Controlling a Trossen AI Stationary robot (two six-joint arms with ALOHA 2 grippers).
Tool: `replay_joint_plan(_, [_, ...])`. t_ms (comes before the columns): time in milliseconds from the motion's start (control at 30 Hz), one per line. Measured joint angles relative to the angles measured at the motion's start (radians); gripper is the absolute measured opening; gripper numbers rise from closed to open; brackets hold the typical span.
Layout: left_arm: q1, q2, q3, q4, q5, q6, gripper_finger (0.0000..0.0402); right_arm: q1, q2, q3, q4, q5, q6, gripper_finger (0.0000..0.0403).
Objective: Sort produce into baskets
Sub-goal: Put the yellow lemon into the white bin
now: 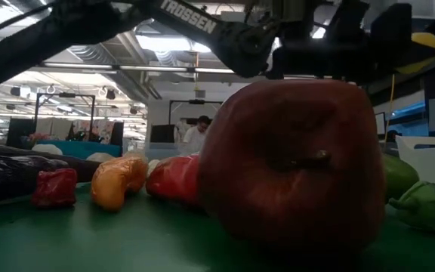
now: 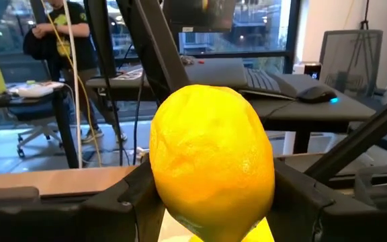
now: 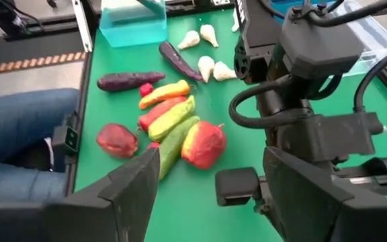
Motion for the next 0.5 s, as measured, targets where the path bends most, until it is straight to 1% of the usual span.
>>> replay_joint_plan(100, [0.0, 0.033, 0.042, -0.002, -0.006, 0.031, 0.0202, 0.0, 0.0, -0.024, 0.002, 0.0, 0.0, 0.0264])
replay_joint_plan(200, [0.001, 0.063, 0.078, 0.001, -0.007, 0.029, 0.0202, 0.0, 0.0, -0.044, 0.004, 0.0, 0.002, 0.0264])
replay_joint_plan(500, [0.002, 0.068, 0.079, -0.063, -0.013, 0.053, 0.0203, -0.002, 0.0, -0.052, 0.008, 0.0, 0.029, 0.0264])
